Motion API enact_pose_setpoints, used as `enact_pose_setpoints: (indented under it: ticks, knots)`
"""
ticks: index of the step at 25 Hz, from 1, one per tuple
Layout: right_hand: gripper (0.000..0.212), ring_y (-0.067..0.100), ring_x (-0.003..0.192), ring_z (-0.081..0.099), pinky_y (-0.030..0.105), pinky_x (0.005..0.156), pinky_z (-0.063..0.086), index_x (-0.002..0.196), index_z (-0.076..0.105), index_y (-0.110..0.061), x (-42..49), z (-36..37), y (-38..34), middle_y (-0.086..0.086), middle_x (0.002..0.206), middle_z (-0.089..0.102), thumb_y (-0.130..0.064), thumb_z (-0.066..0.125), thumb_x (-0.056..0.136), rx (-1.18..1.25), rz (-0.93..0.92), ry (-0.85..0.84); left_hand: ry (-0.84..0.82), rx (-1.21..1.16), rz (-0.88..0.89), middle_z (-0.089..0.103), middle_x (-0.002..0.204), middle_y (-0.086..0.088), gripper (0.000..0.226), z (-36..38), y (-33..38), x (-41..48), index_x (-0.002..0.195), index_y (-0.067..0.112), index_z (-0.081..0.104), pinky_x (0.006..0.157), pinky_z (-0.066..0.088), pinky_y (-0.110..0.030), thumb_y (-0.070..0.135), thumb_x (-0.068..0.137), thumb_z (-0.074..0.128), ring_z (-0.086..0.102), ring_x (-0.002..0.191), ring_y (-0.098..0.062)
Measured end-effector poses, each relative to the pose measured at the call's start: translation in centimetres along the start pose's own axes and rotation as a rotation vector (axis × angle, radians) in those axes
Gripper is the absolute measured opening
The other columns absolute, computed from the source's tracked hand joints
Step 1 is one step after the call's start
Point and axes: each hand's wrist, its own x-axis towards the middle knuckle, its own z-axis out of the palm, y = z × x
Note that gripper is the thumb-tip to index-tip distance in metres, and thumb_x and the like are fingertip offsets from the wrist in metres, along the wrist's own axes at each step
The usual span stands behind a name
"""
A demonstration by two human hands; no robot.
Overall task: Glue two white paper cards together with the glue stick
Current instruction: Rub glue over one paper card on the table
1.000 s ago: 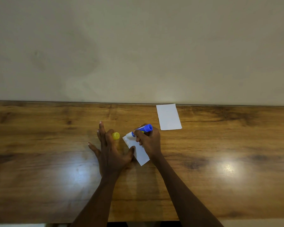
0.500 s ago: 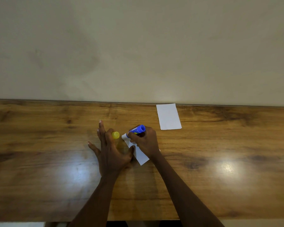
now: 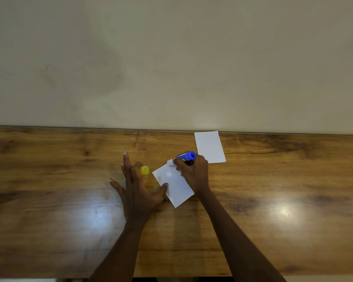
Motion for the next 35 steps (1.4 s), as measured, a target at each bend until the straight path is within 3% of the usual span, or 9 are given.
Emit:
enact_pose_setpoints:
  ticks: [4, 7, 11, 15, 20, 23, 30, 35]
  knots:
    - [0.022, 0.011, 0.055, 0.052, 0.014, 0.057, 0.041, 0.084, 0.062, 0.002, 0.4, -0.3, 0.1, 0.024, 0.079, 0.067, -0.018, 0.065, 0.078, 0.010, 0.016, 0.025, -0.003, 0.006, 0.001, 0.033, 0.145, -0.024, 0.109, 0.0, -0.1, 0.0, 0.117, 0.049, -0.008, 0.102, -0.013, -0.055, 0.035, 0.056, 0.082, 0.016, 0.139, -0.041]
    - [0.021, 0.008, 0.054, 0.051, 0.006, 0.053, 0.040, 0.082, 0.061, 0.001, 0.5, -0.4, 0.3, 0.023, 0.078, 0.067, -0.019, 0.065, 0.078, 0.003, 0.021, 0.044, -0.001, 0.006, 0.000, 0.035, 0.143, -0.024, 0.109, 0.1, -0.1, 0.1, 0.117, 0.049, -0.007, 0.102, -0.012, -0.056, 0.035, 0.056, 0.082, 0.019, 0.138, -0.042]
    - [0.020, 0.017, 0.057, 0.053, 0.013, 0.056, 0.042, 0.081, 0.061, 0.002, 0.6, -0.4, 0.3, 0.025, 0.078, 0.067, -0.018, 0.064, 0.078, 0.028, 0.024, 0.080, -0.003, 0.011, 0.001, 0.036, 0.143, -0.024, 0.108, 0.0, 0.0, 0.0, 0.118, 0.049, -0.007, 0.102, -0.011, -0.056, 0.035, 0.057, 0.081, 0.019, 0.138, -0.041]
    - [0.021, 0.014, 0.055, 0.052, 0.001, 0.048, 0.038, 0.083, 0.060, 0.003, 0.9, -0.4, 0.4, 0.024, 0.080, 0.067, -0.018, 0.064, 0.079, 0.025, 0.037, 0.082, -0.004, 0.006, 0.001, 0.036, 0.142, -0.023, 0.100, -0.2, 0.2, 0.0, 0.118, 0.049, -0.008, 0.102, -0.012, -0.057, 0.045, 0.056, 0.071, 0.022, 0.137, -0.041]
    - [0.019, 0.007, 0.050, 0.050, 0.000, 0.046, 0.038, 0.079, 0.060, 0.002, 1.0, -0.5, 0.5, 0.023, 0.075, 0.067, -0.016, 0.065, 0.078, 0.032, 0.035, 0.085, 0.003, 0.016, 0.010, 0.037, 0.142, -0.023, 0.107, 0.0, 0.2, -0.1, 0.117, 0.049, -0.007, 0.103, -0.009, -0.060, 0.034, 0.057, 0.081, 0.021, 0.137, -0.041]
    - [0.015, 0.008, 0.049, 0.048, 0.000, 0.046, 0.037, 0.074, 0.057, -0.003, 1.0, -0.7, 0.4, 0.015, 0.066, 0.059, -0.015, 0.065, 0.077, 0.023, 0.027, 0.088, -0.002, 0.032, 0.015, 0.034, 0.145, -0.021, 0.100, 0.0, 0.1, -0.1, 0.118, 0.048, -0.006, 0.102, -0.009, -0.063, 0.043, 0.058, 0.073, 0.018, 0.139, -0.040]
    - [0.016, 0.006, 0.049, 0.045, 0.002, 0.047, 0.037, 0.071, 0.050, -0.009, 0.3, -1.5, 0.4, 0.001, 0.062, 0.051, -0.013, 0.065, 0.076, -0.022, 0.014, 0.088, -0.009, 0.053, 0.007, 0.032, 0.146, -0.020, 0.093, 0.0, 0.0, 0.0, 0.118, 0.047, -0.007, 0.103, -0.006, -0.067, 0.049, 0.057, 0.064, 0.017, 0.139, -0.040]
    - [0.016, 0.013, 0.051, 0.047, 0.018, 0.055, 0.040, 0.070, 0.051, -0.009, -0.7, -2.4, 0.5, 0.004, 0.061, 0.052, -0.012, 0.065, 0.075, 0.001, 0.051, 0.092, -0.008, 0.078, 0.024, 0.022, 0.151, -0.018, 0.092, 0.1, -0.2, 0.0, 0.121, 0.041, 0.004, 0.102, -0.004, -0.069, 0.045, 0.058, 0.072, 0.018, 0.139, -0.040]
